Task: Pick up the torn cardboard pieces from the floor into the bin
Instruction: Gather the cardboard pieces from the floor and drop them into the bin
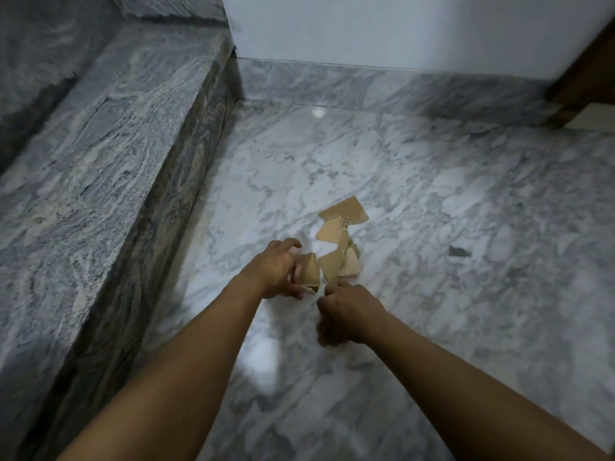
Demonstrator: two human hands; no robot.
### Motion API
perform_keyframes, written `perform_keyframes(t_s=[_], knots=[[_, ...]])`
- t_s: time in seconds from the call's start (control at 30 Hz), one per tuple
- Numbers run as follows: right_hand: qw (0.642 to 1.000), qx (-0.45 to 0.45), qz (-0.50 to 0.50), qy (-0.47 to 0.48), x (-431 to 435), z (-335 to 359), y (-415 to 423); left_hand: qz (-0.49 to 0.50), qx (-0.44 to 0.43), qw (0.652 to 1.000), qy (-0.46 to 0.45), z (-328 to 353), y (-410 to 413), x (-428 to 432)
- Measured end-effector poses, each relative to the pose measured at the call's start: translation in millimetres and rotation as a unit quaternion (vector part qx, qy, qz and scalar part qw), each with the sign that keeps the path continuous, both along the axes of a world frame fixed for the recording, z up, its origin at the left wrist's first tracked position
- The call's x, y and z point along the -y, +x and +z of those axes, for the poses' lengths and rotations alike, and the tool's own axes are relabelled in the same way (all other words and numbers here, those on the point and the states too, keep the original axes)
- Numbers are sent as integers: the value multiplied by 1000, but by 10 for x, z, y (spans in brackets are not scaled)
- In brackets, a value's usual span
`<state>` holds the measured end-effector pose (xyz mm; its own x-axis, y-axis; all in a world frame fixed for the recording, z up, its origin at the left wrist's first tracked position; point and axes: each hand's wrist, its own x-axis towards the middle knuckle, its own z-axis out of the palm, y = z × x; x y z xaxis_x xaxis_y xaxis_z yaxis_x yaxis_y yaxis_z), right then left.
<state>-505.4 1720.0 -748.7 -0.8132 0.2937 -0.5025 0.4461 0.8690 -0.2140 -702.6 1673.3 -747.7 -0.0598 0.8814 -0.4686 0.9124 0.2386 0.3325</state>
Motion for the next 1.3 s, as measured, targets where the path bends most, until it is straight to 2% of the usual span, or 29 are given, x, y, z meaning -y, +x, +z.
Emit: perform_keyframes(t_s=[0.07,0.13,0.3,0.43,0.5,0.6,0.67,0.8,0.9,1.03,1.17,1.3], knots=[[999,-12,-37,-13,33,-35,39,-36,-33,999,-3,-120,79,-60],[996,-8,-71,-44,26,-23,50,-35,-31,999,16,-193,83,-94],[997,50,-39,-47,15,-81,42,49,46,997,39,-237,25,-117],[983,111,-55,-139,-122,-19,112,116,108,987,25,-227,88,-58],[967,88,-113,-211,-376,134,146,123,100,987,30,-242,83,-8],[948,7,-214,-234,-773,356,174,131,97,986,18,-278,56,66],[935,-13,-276,-225,-908,338,125,151,101,983,18,-289,36,96],[950,100,-285,-85,-828,85,-14,165,105,980,18,-302,55,130],[950,73,-302,-35,-657,-64,-96,173,106,979,23,-343,55,139],[928,5,-358,-100,-591,-141,-86,179,102,978,14,-377,54,145],[903,1,-402,-153,-607,-224,-32,211,121,970,4,-316,59,126],[924,62,-344,-154,-677,-217,126,224,138,965,11,-82,32,-58]])
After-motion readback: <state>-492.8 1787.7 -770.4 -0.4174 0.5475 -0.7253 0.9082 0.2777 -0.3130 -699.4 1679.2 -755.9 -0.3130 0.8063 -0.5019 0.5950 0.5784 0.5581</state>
